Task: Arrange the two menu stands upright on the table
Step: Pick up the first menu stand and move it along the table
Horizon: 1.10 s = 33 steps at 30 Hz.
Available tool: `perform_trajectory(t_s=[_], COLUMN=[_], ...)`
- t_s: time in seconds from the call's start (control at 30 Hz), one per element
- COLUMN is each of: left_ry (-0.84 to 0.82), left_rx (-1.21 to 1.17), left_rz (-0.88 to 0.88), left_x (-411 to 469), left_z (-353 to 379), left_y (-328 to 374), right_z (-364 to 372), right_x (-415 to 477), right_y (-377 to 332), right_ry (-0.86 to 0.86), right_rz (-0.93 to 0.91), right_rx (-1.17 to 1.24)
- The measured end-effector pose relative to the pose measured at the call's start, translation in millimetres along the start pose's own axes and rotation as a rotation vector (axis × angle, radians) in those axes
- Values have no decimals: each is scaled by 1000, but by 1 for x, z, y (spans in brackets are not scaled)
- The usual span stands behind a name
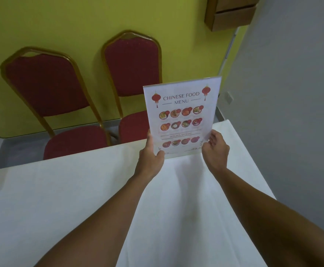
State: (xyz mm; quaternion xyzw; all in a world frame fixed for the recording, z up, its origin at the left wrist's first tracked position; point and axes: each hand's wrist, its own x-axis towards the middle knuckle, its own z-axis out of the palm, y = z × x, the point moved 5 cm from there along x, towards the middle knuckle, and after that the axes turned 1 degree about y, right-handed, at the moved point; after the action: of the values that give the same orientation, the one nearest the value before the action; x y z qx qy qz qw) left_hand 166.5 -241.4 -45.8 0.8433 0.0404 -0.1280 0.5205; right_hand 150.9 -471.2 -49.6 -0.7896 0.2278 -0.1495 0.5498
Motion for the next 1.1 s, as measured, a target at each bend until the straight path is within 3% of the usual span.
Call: perform_trajectory(t_s=[0.27, 0.6, 1.1], left_ry=[-82, -93, -93], left_rx=[-14, -42, -9], left_rz=[50, 73, -56], left_x=[19, 32, 32], left_z=[53, 78, 100], left_y=[32, 36, 14], right_z=[-48, -56, -45], right_x=[40, 60, 60], right_y=[8, 23, 47], right_ry=[48, 57, 33], right_rz=[32, 14, 30], right_rx=[44, 63, -4])
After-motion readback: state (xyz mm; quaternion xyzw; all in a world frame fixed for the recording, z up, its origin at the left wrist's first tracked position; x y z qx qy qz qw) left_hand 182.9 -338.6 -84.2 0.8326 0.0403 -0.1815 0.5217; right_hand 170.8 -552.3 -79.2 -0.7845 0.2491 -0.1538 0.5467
